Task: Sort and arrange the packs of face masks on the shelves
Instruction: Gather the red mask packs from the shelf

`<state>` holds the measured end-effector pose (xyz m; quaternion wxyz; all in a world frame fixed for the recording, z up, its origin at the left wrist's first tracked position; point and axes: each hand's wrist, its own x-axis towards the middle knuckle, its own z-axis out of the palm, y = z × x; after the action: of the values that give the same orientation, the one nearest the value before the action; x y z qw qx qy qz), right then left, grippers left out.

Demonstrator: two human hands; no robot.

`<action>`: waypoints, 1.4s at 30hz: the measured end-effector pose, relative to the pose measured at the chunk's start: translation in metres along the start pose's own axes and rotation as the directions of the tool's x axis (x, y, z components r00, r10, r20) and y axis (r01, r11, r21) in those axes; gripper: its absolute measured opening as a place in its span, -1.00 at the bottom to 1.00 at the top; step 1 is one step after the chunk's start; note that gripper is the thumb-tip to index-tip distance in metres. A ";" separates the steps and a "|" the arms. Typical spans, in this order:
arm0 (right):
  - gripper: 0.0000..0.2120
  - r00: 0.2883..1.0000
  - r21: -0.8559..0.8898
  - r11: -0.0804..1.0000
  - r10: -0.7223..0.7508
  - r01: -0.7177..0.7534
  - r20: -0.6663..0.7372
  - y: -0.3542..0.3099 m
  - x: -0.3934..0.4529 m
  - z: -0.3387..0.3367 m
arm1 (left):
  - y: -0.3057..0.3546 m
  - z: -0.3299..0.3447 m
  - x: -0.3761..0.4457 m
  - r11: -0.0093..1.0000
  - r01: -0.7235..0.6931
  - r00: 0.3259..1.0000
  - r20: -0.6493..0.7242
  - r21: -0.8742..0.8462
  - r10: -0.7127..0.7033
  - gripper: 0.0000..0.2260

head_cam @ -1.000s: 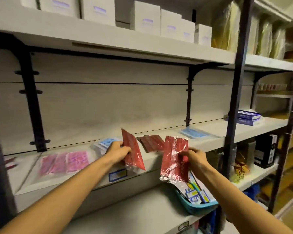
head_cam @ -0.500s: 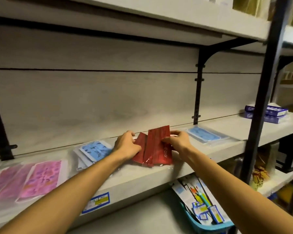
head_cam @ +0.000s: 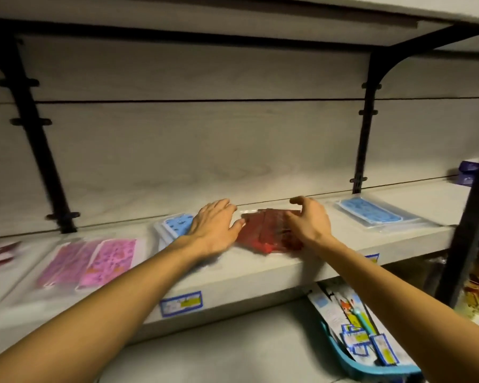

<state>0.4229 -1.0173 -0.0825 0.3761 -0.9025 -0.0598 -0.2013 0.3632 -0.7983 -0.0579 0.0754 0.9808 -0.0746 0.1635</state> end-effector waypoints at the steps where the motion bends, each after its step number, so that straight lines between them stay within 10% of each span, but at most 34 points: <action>1: -0.58 0.999 0.012 0.999 -0.044 0.044 0.007 -0.006 -0.007 0.003 | -0.004 -0.004 -0.014 1.000 0.019 1.000 -0.010 0.000 -0.019 -0.57; 17: -0.64 0.854 0.213 0.862 -0.496 0.461 0.159 -0.162 -0.190 0.088 | -0.122 -0.081 -0.274 0.957 0.206 0.977 -0.087 0.202 -0.192 -0.47; 24: -0.23 0.715 0.053 0.765 -0.622 0.642 0.320 -0.209 -0.255 0.134 | -0.185 -0.110 -0.361 0.923 0.128 0.991 -0.080 0.362 -0.106 -0.57; 42: -0.59 0.675 0.133 0.754 -0.641 0.643 0.366 -0.363 -0.377 0.213 | -0.359 -0.186 -0.472 0.855 0.431 0.902 -0.148 0.287 -0.405 -0.55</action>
<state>0.0525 -0.5936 -0.1347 0.2587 -0.8462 -0.4452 -0.1370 -0.0744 -0.3579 -0.0854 -0.0444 0.9653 0.1701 0.1931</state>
